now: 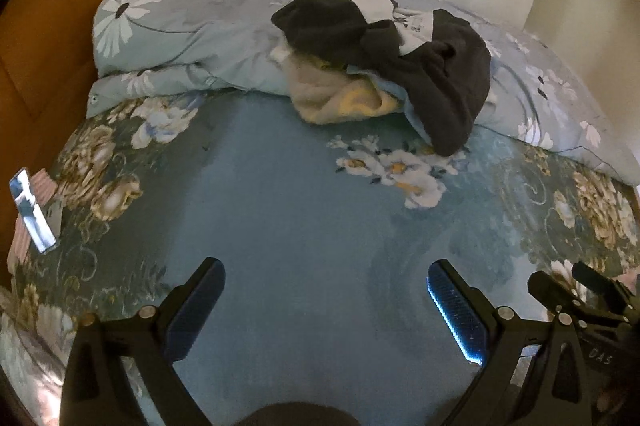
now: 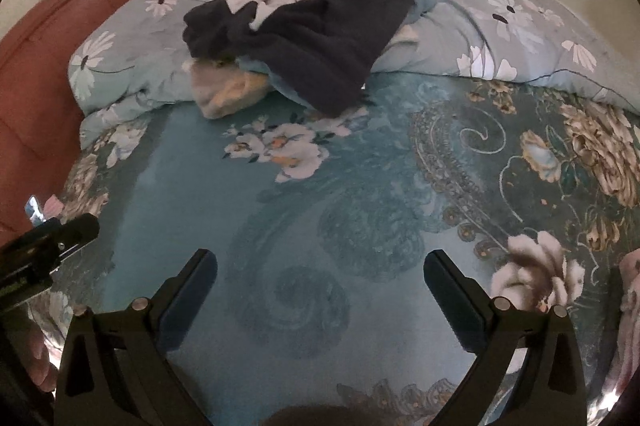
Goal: Fold clothes
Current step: 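Move both grippers toward the clothes pile on the pillow, then grasp the black-and-white Kappa jacket with the right gripper and lift it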
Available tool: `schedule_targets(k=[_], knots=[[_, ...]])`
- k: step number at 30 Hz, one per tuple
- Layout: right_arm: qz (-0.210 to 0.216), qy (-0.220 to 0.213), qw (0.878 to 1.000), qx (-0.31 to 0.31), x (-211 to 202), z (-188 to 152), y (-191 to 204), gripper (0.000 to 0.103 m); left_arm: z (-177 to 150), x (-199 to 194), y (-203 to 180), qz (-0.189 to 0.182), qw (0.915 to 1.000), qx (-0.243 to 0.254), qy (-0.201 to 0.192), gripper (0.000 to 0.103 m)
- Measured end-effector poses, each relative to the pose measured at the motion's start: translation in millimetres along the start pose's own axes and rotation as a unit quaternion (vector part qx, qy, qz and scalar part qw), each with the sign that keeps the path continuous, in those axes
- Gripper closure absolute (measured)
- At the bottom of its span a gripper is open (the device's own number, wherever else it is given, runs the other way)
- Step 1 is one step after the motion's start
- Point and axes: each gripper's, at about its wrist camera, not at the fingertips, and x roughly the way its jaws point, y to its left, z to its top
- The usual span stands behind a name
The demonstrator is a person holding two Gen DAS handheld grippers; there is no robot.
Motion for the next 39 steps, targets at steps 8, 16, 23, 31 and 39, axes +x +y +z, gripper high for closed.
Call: schedule_targets(k=[8,16,23,31,39], knots=[[-0.018,-0.004,1.0,-0.014,2,16,11,0.0,8,10,4,-0.018,0.9998,-0.002,-0.013,0.0],[-0.023,-0.041,0.999,-0.01,-19,29,21,0.0,13,-2,12,-0.03,0.9985,-0.007,-0.045,0.0],[-0.023,-0.083,0.996,-0.01,-46,32,31,0.0,13,-23,19,-0.033,0.9967,-0.009,-0.073,0.0],[0.016,-0.091,0.996,-0.004,-47,32,30,0.0,9,-37,30,-0.022,0.9929,-0.024,-0.114,0.0],[0.045,-0.083,0.996,0.002,-14,55,27,0.0,13,-24,46,-0.033,0.9875,-0.056,-0.144,0.0]])
